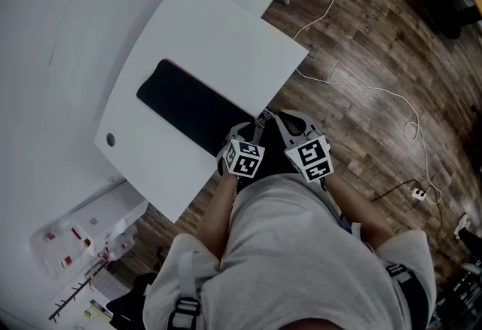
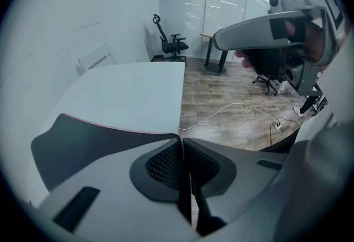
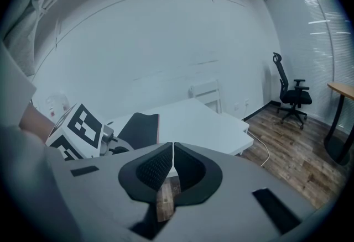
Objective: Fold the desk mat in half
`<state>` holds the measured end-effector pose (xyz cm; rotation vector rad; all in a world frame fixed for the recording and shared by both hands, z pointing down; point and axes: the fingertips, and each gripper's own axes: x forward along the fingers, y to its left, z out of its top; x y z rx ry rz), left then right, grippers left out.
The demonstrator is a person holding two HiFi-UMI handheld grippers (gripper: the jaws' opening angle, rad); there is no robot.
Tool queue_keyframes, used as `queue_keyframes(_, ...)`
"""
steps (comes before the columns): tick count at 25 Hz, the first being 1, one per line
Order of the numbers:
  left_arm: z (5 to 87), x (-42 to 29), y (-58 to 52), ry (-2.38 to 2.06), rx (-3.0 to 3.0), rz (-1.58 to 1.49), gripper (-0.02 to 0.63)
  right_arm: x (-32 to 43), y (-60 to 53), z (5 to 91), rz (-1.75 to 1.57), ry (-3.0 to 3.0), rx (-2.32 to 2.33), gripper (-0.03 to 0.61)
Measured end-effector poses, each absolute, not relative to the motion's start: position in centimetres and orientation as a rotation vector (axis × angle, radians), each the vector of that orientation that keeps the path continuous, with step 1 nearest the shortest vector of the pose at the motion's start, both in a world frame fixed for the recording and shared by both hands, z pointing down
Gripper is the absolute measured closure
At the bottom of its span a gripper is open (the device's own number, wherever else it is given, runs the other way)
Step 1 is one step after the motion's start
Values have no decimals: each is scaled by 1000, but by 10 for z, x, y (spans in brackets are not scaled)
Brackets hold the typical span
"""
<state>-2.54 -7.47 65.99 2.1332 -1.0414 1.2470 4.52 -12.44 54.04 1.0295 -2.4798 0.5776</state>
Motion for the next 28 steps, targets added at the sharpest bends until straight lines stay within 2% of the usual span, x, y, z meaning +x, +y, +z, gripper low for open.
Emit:
queue_keyframes(19,662,-23,-77,-1116,2133,1292,571,60,-113,539,554,-2466,1063,537)
queue_keyframes(28,638,-16,-78,-1268,2182,1188,571,68,-87,526,511,-2480,1068,537)
